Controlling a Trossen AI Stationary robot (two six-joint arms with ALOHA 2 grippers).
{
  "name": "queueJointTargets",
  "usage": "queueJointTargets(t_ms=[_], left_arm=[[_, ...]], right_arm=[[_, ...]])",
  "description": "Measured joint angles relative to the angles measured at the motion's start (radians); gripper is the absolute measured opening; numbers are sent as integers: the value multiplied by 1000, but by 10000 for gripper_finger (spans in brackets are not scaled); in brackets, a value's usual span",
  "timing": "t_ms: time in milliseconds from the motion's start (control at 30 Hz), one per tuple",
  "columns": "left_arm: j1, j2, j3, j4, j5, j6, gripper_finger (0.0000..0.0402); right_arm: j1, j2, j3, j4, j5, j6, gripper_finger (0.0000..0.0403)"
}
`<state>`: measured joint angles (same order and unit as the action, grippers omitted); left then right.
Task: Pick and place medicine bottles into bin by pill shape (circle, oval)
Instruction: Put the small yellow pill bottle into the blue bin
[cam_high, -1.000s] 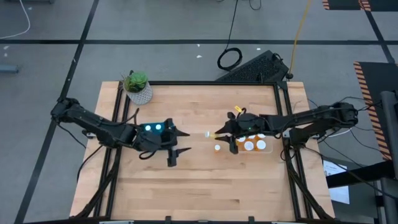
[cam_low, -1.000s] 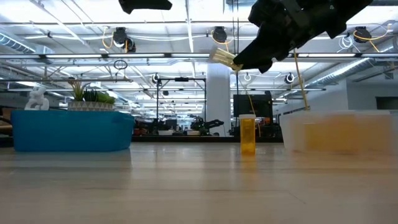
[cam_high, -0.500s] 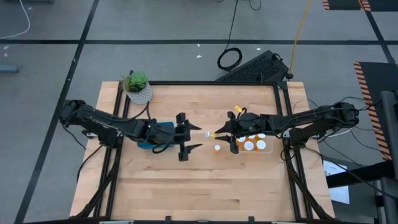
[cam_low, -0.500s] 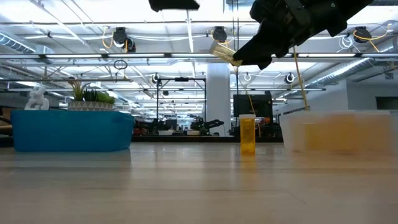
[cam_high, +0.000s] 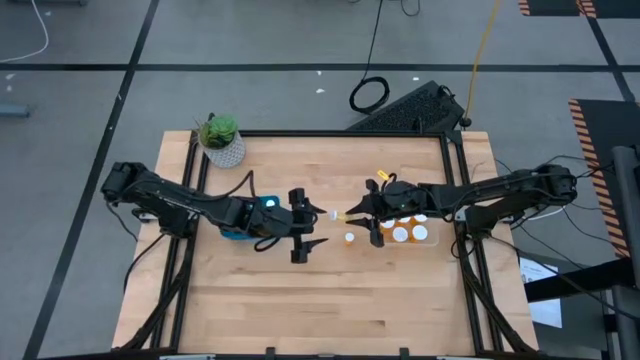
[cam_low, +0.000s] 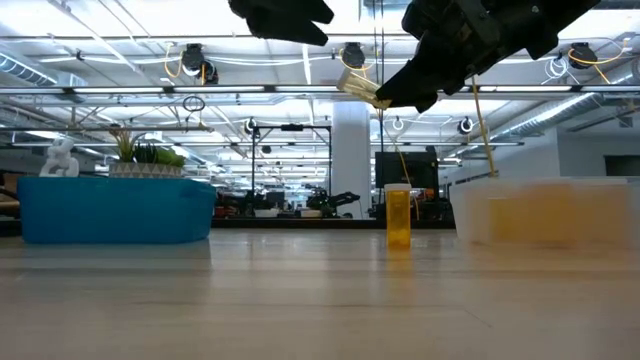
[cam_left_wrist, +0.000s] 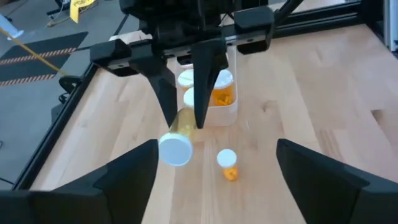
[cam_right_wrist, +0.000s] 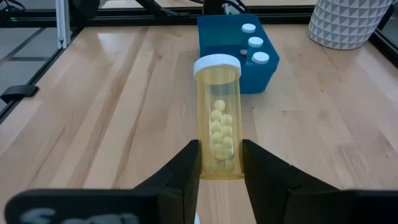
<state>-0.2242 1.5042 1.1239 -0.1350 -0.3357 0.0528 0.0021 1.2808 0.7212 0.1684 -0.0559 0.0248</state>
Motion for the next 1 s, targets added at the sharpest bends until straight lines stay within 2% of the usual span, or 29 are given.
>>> queueJointTargets(t_ms=[267,500,733,900,1000], left_arm=[[33,0,-39,18,-5,-8,351],[54,20,-78,131,47,7,351],[69,110,-80,252,81,68,351],[74,113,-80,253,72,76,351],[74,113,-80,257,70,76,337]], right_arm=[[0,0,0,0,0,-3,100],[0,0,1,0,1,-3,100],[0,1,1,15,1,-3,100],[0,1,1,15,2,-7,100],[0,1,1,15,2,-10,100]])
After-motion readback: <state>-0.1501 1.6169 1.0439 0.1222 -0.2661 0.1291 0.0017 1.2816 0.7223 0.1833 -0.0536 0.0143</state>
